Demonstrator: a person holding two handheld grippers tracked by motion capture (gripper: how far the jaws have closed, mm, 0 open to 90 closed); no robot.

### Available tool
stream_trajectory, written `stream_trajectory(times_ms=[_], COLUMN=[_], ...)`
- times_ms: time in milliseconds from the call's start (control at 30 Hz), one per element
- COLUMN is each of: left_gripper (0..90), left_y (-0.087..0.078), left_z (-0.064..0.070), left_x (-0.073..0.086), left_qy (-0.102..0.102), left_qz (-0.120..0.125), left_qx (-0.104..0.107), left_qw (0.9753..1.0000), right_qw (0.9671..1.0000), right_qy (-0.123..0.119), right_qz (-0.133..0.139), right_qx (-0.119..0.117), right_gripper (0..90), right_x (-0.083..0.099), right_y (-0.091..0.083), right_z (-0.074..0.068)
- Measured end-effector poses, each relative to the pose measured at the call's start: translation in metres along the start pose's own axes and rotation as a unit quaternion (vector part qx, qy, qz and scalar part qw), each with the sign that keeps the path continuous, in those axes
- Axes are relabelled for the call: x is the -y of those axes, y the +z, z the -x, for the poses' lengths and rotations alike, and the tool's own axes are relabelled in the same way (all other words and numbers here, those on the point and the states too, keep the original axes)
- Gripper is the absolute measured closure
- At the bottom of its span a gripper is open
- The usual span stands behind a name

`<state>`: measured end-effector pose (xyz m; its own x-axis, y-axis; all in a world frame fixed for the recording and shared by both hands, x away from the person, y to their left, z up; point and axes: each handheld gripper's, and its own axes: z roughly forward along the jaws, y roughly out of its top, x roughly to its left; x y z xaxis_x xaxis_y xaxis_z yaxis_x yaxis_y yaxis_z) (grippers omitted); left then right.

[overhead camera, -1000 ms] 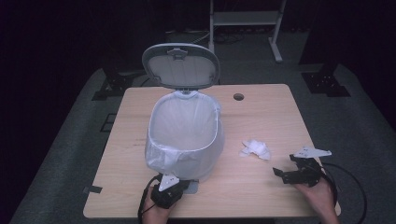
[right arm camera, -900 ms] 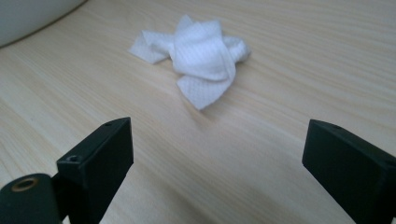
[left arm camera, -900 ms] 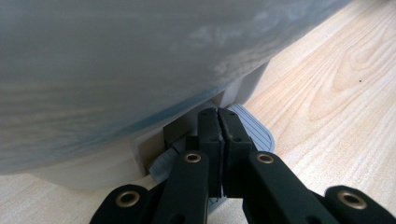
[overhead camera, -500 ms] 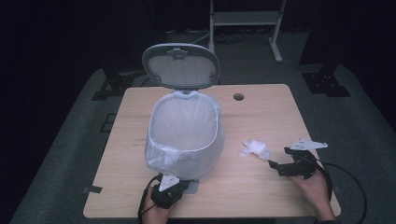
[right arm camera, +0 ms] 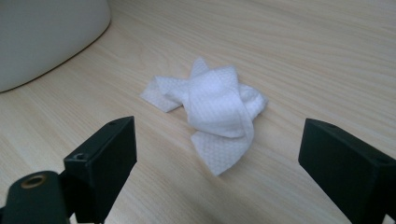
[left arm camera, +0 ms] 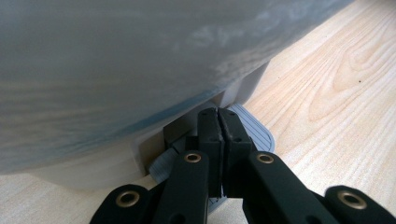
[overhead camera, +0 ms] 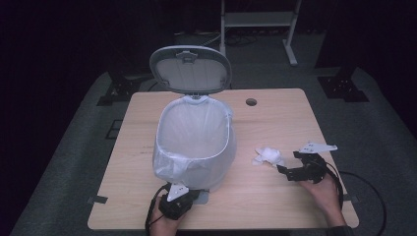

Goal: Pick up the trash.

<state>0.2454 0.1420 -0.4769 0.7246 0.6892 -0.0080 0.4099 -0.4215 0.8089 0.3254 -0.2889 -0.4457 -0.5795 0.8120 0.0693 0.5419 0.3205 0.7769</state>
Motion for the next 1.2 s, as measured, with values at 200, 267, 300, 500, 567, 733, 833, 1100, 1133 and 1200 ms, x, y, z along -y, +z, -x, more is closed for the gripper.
stream_trajectory(times_ms=[200, 267, 300, 500, 567, 733, 833, 1100, 1133, 1200], left_gripper=[88.9, 88.9, 88.9, 88.9, 88.9, 88.9, 88.9, 88.9, 88.9, 88.9], left_y=[0.0, 0.0, 0.0, 0.0, 0.0, 0.0, 0.0, 0.0, 0.0, 0.0], left_z=[0.0, 0.0, 0.0, 0.0, 0.0, 0.0, 0.0, 0.0, 0.0, 0.0], left_x=[0.0, 0.0, 0.0, 0.0, 0.0, 0.0, 0.001, 0.001, 0.001, 0.001], left_qy=[0.0, 0.0, -0.001, -0.001, -0.002, -0.003, -0.003, -0.004, -0.004, -0.005], left_qz=[0.0, 0.0, 0.001, 0.002, 0.002, 0.002, 0.001, 0.002, 0.001, 0.002], left_qx=[0.0, 0.001, 0.001, 0.001, 0.001, 0.001, 0.0, 0.001, 0.002, 0.001], left_qw=[1.0, 1.0, 1.0, 1.0, 1.0, 1.0, 1.0, 1.0, 1.0, 1.0], right_qw=[1.0, 1.0, 1.0, 1.0, 1.0, 1.0, 1.0, 1.0, 1.0, 1.0], right_qy=[0.0, 0.0, 0.0, 0.002, 0.003, 0.004, 0.003, 0.003, 0.003, 0.003], right_qz=[0.0, 0.002, 0.002, 0.01, 0.008, 0.004, 0.006, 0.002, 0.002, 0.0], right_qx=[0.0, 0.0, -0.001, -0.001, 0.001, -0.001, -0.002, -0.003, -0.003, -0.003], right_gripper=[10.2, 10.2, 10.2, 11.8, 11.8, 11.8, 11.8, 11.8, 11.8, 11.8], right_x=[-0.005, -0.008, -0.01, -0.014, -0.015, -0.016, -0.02, -0.025, -0.025, -0.026], right_y=[0.004, 0.005, 0.006, 0.01, 0.012, 0.017, 0.021, 0.033, 0.033, 0.035], right_z=[-0.001, -0.001, -0.001, -0.002, -0.003, -0.004, -0.005, -0.01, -0.01, -0.011])
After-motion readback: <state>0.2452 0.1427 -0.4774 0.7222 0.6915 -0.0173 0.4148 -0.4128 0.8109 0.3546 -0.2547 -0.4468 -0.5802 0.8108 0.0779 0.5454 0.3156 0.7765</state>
